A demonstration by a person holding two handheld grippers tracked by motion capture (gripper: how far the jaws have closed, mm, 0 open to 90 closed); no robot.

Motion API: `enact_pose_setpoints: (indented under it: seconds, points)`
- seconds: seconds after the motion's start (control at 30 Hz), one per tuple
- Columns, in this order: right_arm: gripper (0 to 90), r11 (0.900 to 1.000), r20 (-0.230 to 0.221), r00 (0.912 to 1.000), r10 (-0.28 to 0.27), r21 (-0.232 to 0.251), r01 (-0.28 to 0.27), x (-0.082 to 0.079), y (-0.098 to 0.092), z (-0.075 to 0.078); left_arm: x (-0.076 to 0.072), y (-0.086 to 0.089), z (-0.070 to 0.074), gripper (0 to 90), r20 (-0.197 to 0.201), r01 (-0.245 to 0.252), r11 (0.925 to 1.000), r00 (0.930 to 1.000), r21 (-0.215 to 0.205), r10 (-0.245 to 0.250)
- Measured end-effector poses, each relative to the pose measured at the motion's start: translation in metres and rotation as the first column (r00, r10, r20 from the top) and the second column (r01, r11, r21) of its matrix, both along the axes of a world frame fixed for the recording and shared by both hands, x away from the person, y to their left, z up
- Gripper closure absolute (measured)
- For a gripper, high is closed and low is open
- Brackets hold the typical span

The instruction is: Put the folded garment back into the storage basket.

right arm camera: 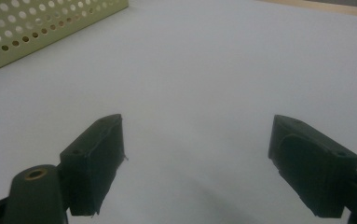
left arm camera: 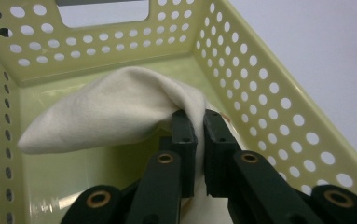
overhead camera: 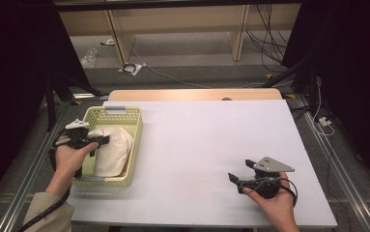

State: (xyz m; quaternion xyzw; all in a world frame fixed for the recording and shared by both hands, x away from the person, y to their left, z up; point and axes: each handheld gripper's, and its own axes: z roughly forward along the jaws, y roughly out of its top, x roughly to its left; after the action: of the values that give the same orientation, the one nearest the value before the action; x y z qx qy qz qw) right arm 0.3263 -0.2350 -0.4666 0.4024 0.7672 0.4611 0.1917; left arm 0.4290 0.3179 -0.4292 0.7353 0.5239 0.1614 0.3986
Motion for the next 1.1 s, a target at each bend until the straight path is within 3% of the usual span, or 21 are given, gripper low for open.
enact_pose_setpoints:
  seconds: [0.23,0.5,1.1]
  points:
    - [19.4,1.000,0.000,1.0000,-0.002,-0.001,0.002,0.000,0.000,0.000,0.006,0.005,-0.004,83.8,-0.065,-0.014,0.9997,0.9978,0.018,0.015]
    - [19.4,1.000,-0.003,1.0000,-0.008,-0.002,0.008,0.000,-0.001,0.001,0.016,0.011,-0.014,83.3,-0.135,-0.035,0.9983,0.9899,0.046,0.041]
    - [19.5,1.000,0.001,0.9999,-0.011,0.003,0.011,0.001,-0.001,0.001,0.036,0.021,-0.032,82.3,-0.254,-0.078,0.9891,0.9610,0.125,0.108]
